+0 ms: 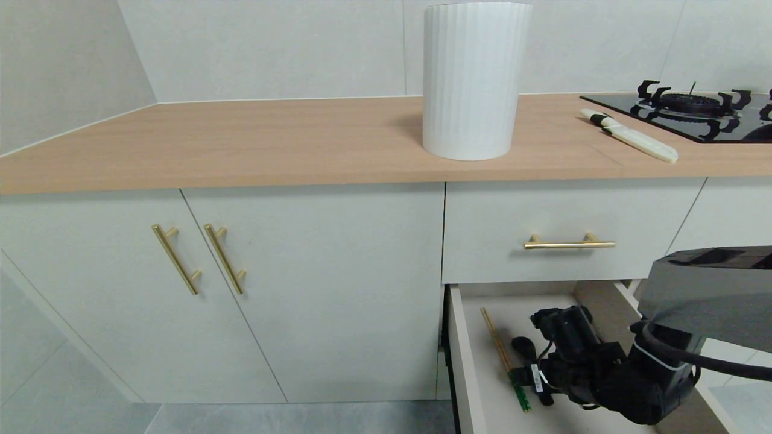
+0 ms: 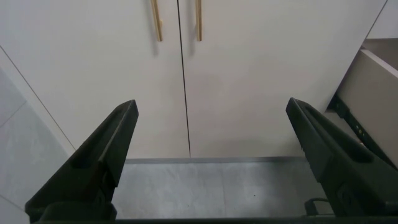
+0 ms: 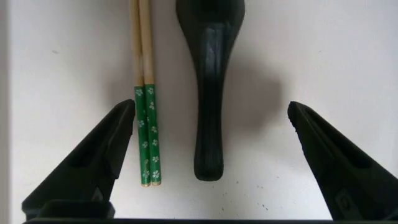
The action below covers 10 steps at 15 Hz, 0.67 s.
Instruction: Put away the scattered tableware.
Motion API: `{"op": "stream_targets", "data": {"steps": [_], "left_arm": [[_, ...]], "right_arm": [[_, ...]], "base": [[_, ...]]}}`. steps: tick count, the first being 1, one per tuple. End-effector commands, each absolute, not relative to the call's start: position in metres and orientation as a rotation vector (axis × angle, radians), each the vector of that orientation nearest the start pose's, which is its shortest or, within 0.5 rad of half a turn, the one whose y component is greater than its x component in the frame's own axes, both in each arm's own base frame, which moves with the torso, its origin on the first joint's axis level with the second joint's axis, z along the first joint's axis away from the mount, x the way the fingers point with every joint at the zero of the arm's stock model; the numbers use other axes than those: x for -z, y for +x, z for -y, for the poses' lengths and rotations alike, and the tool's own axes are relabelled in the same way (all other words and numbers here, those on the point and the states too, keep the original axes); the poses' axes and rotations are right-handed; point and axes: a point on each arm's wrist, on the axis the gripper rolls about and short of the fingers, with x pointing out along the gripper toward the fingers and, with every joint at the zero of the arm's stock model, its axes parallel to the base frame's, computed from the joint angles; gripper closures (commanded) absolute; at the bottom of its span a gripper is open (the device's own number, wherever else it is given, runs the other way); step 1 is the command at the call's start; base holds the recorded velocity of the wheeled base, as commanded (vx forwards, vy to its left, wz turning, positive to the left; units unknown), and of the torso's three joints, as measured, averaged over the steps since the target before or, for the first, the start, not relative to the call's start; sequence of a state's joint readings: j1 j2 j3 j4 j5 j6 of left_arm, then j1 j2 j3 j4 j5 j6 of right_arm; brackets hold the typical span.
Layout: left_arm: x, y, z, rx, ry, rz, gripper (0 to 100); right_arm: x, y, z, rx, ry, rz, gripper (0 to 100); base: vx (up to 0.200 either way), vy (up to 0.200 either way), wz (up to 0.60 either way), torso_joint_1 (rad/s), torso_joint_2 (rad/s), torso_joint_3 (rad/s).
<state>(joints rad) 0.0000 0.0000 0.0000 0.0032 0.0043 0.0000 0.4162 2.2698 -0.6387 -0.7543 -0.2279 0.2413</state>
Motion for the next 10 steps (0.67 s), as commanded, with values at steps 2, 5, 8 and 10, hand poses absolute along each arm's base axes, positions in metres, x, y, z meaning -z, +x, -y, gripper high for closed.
{"op": "stream_targets", "data": {"steps": [2,5,8,10], "left_arm": [[-0.075,-0.023,0.0,-0.005,0.0,-0.003,0],[-0.075,-0.023,0.0,-0.005,0.0,-0.003,0],[-0.075,-0.023,0.0,-0.005,0.0,-0.003,0],[-0.075,-0.023,0.0,-0.005,0.0,-0.003,0]], "right_arm": [[-0.028,0.285,-0.122,-0.099,-0.018,-0.747,0],[-0.083,0.264,-0.117,-0.124,-0.009,-0.717,0],[-0.128,0.235,-0.115,-0.165,-0.022,-0.713,0],[-0.145,0.22,-0.117,-0.196,-0.031,-0.712,0]], "base": [[0.0,0.0,0.0,0.0,0.0,0.0],[0.0,0.0,0.0,0.0,0.0,0.0],[0.0,0.0,0.0,0.0,0.0,0.0],[0.0,0.0,0.0,0.0,0.0,0.0]]}}
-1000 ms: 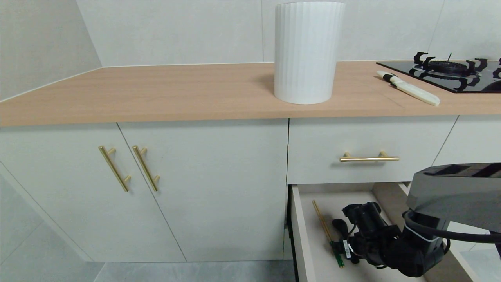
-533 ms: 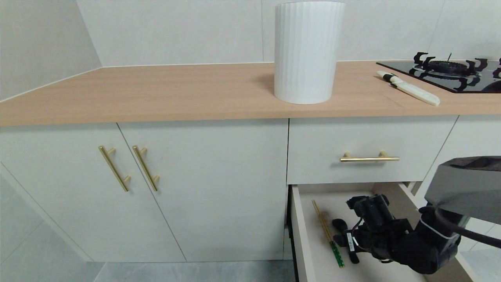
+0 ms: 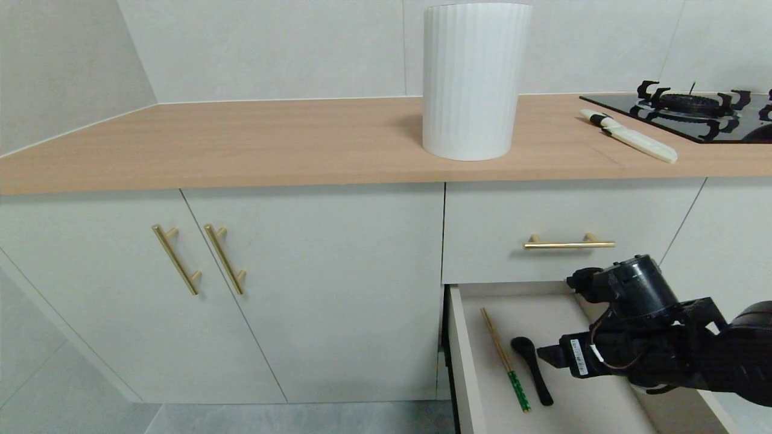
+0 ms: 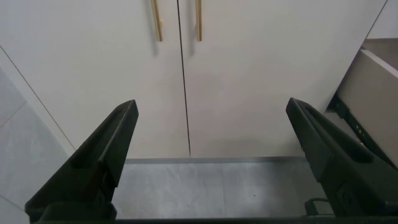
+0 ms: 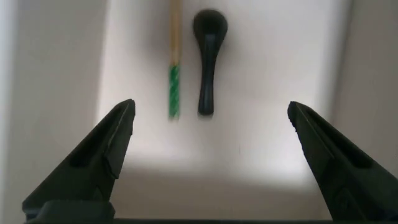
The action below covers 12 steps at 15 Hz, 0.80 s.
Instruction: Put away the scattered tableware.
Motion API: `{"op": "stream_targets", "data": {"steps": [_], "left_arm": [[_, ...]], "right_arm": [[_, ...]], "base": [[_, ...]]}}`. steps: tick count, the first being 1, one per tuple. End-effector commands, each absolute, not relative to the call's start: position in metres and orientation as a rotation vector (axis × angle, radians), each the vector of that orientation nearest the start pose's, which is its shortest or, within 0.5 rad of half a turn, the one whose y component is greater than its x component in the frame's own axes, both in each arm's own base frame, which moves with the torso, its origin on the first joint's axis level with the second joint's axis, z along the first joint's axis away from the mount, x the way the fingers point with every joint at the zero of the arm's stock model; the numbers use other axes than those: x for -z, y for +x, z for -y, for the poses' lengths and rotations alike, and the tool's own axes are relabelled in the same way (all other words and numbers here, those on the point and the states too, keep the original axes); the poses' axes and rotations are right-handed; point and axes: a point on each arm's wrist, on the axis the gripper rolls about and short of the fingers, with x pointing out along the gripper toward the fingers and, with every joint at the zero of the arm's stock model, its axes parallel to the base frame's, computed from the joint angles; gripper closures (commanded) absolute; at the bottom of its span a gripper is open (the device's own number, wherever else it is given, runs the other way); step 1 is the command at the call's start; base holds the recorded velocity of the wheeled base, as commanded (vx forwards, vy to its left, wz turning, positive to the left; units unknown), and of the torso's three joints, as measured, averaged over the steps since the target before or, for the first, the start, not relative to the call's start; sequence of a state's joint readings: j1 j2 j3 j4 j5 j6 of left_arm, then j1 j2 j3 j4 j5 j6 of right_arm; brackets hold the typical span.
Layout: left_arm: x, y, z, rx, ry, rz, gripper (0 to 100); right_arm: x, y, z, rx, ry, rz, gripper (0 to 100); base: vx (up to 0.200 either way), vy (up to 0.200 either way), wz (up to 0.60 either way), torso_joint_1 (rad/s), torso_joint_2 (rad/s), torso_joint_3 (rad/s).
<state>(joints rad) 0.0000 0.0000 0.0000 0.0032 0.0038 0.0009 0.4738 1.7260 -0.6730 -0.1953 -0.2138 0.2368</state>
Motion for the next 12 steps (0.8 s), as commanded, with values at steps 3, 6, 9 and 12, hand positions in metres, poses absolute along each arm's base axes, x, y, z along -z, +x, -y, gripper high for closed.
{"op": "stream_targets", "data": {"steps": [3,6,9,12], "left_arm": [[-0.0752,-0.0228,-0.0001,-0.005,0.0,-0.003,0],[-0.0752,-0.0228,-0.0001,-0.005,0.0,-0.003,0],[-0.0752,-0.0228,-0.0001,-0.005,0.0,-0.003,0],[-0.0752,-0.0228,-0.0001,-0.005,0.0,-0.003,0]], "right_arm": [[-0.1507,0.2143,-0.1146,-0.199,-0.035,-0.713,0],[-0.1508,0.2135,-0.1142,-0.201,-0.04,-0.714,0],[-0.1514,0.2124,-0.114,-0.203,-0.042,-0.712,0],[-0.1533,0.207,-0.1151,-0.214,-0.054,-0.726,0]], "base": [[0.0,0.0,0.0,0.0,0.0,0.0],[0.0,0.0,0.0,0.0,0.0,0.0],[0.0,0.0,0.0,0.0,0.0,0.0],[-0.133,0.0,0.0,0.005,0.0,0.006]]}}
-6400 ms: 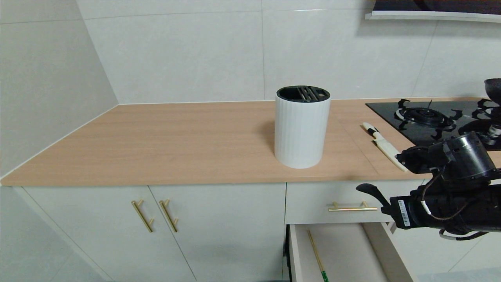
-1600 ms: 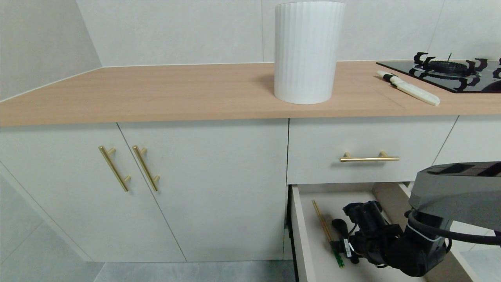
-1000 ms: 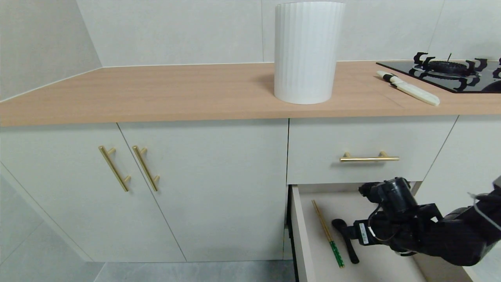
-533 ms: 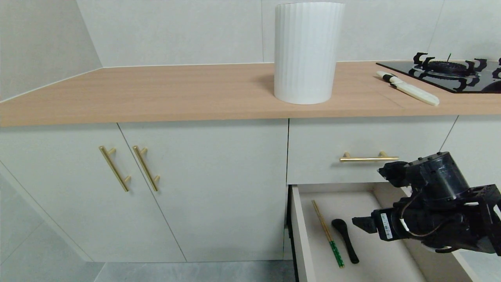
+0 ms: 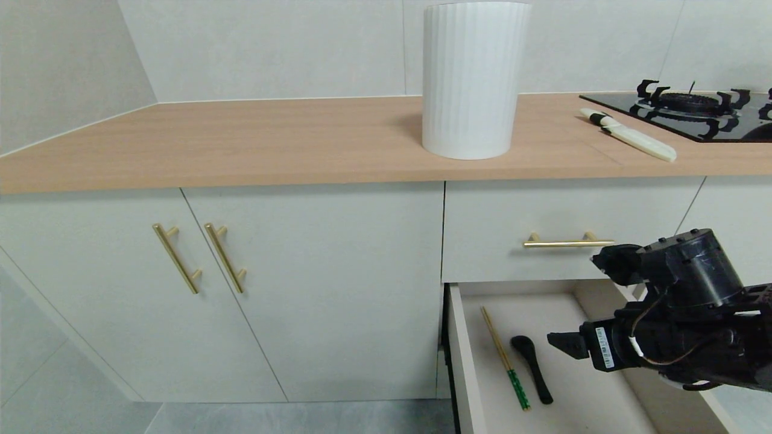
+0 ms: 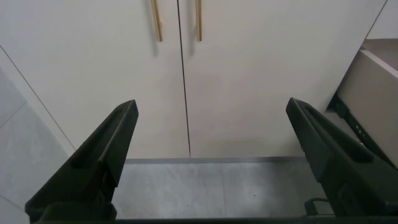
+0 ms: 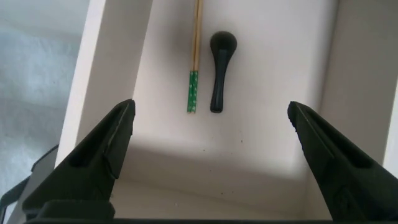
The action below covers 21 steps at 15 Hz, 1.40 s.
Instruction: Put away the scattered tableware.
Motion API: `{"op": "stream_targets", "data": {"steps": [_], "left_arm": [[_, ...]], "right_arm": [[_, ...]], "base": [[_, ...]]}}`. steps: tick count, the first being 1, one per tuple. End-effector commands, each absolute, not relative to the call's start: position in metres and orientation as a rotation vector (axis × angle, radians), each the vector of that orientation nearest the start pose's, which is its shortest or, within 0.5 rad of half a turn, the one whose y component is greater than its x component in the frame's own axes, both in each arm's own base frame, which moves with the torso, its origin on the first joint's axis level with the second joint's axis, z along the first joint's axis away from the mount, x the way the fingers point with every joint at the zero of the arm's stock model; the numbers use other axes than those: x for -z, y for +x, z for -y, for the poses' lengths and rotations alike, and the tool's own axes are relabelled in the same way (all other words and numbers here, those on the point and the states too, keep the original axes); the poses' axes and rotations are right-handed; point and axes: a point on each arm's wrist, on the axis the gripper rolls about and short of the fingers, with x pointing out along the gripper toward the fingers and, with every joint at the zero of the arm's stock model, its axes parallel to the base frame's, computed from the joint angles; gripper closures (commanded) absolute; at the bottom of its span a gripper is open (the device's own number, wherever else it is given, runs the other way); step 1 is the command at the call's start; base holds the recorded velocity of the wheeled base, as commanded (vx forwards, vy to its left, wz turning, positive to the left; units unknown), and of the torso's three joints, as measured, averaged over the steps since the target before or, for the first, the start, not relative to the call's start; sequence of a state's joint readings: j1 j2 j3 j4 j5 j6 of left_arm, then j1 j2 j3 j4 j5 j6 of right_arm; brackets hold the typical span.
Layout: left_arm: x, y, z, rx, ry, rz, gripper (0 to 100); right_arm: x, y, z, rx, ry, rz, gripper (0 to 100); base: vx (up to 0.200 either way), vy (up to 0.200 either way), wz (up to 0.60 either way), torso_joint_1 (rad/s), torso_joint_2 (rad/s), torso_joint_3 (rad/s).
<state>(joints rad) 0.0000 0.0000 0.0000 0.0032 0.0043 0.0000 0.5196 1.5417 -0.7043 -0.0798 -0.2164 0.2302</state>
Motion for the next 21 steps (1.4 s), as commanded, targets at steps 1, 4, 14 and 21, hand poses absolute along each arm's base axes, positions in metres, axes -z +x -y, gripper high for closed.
{"op": "stream_targets", "data": {"steps": [1,4,14,21], "left_arm": [[-0.075,-0.023,0.0,-0.005,0.0,-0.003,0],[-0.075,-0.023,0.0,-0.005,0.0,-0.003,0],[-0.075,-0.023,0.0,-0.005,0.0,-0.003,0],[-0.075,-0.023,0.0,-0.005,0.0,-0.003,0]], "right_arm": [[-0.154,0.206,-0.116,-0.217,-0.056,-0.725,0],[-0.153,0.206,-0.116,-0.218,-0.058,-0.726,0],[-0.145,0.195,-0.121,-0.27,-0.114,-0.754,0],[-0.119,0.152,-0.111,-0.621,-0.356,-0.908,0]], "base": [[-0.2,0.0,0.0,0.007,0.0,-0.002],[-0.2,0.0,0.0,-0.004,0.0,0.009],[-0.08,0.0,0.0,0.0,0.0,0.001],[0.0,0.0,0.0,0.0,0.0,0.0]]}}
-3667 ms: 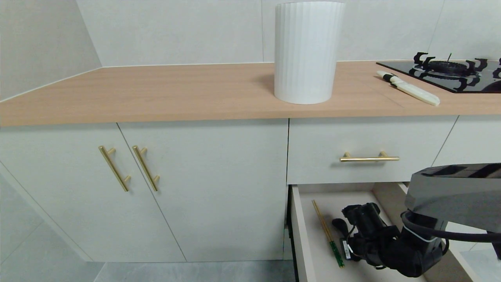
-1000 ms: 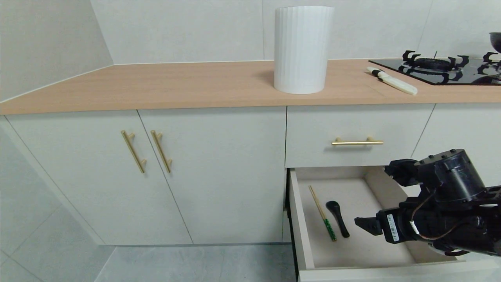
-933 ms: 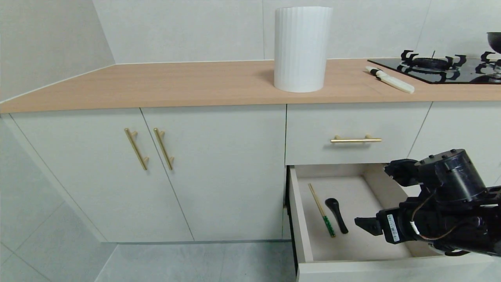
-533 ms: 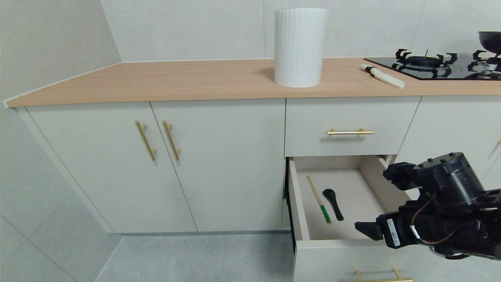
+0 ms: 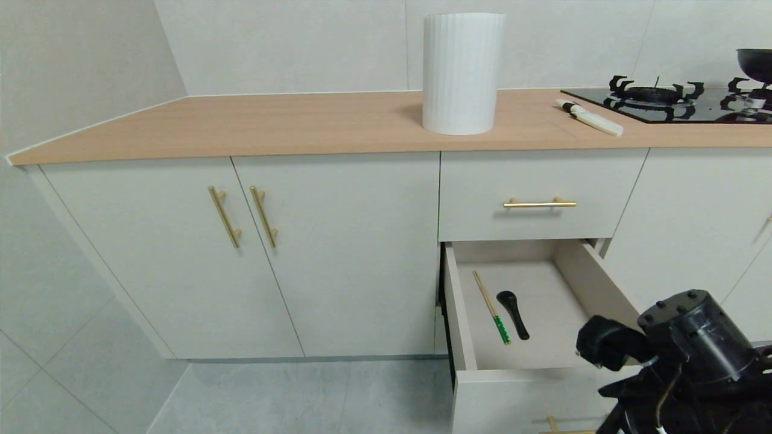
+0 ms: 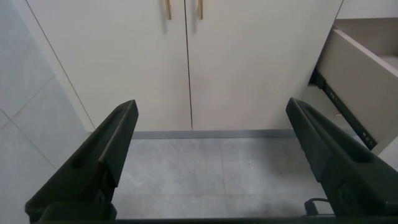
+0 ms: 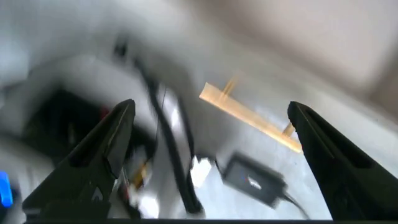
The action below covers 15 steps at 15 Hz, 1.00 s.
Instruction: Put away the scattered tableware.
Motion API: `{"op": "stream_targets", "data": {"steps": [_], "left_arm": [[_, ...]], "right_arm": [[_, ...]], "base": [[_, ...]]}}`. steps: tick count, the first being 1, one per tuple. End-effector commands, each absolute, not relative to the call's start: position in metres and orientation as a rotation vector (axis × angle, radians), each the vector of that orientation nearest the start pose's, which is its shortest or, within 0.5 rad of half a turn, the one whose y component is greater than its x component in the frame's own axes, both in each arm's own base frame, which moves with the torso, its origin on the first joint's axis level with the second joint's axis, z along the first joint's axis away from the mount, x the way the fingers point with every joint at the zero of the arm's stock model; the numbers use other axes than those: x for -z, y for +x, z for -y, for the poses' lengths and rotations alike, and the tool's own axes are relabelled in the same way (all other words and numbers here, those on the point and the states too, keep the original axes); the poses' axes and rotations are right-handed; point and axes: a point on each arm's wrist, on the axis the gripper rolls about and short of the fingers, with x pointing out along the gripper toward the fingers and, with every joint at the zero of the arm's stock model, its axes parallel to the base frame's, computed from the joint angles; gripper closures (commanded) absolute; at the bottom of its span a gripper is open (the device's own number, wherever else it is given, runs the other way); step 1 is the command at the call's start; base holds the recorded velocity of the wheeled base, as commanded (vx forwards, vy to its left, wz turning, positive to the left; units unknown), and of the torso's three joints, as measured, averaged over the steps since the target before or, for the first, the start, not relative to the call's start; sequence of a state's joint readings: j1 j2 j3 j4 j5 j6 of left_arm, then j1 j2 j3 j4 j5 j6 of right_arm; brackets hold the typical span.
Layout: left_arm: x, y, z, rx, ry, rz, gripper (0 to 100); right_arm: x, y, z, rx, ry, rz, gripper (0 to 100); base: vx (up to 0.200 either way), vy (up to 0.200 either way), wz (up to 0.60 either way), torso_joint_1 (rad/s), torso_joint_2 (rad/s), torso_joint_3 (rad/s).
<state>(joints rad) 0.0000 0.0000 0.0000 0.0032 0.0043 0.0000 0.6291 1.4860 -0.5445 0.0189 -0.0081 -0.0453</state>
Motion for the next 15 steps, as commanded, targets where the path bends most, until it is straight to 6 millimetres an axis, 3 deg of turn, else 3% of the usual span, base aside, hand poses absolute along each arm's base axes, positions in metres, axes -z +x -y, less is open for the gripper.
{"op": "stream_targets", "data": {"steps": [1,7,9,12,15], "left_arm": [[-0.075,-0.023,0.0,-0.005,0.0,-0.003,0],[-0.075,-0.023,0.0,-0.005,0.0,-0.003,0],[-0.075,-0.023,0.0,-0.005,0.0,-0.003,0],[-0.075,-0.023,0.0,-0.005,0.0,-0.003,0],[-0.075,-0.023,0.0,-0.005,0.0,-0.003,0]], "right_arm": [[-0.118,0.149,-0.11,-0.632,-0.369,-0.943,0],[-0.108,0.161,-0.117,-0.594,-0.39,-1.003,0],[-0.105,0.168,-0.12,-0.518,-0.384,-1.025,0],[-0.11,0.198,-0.139,-0.24,-0.24,-1.19,0],[-0.113,0.209,-0.147,-0.166,-0.178,-1.234,0]], "base": [[0.0,0.0,0.0,0.0,0.0,0.0],[0.0,0.0,0.0,0.0,0.0,0.0],[0.0,0.0,0.0,0.0,0.0,0.0],[0.0,0.0,0.0,0.0,0.0,0.0],[0.0,0.0,0.0,0.0,0.0,0.0]]}}
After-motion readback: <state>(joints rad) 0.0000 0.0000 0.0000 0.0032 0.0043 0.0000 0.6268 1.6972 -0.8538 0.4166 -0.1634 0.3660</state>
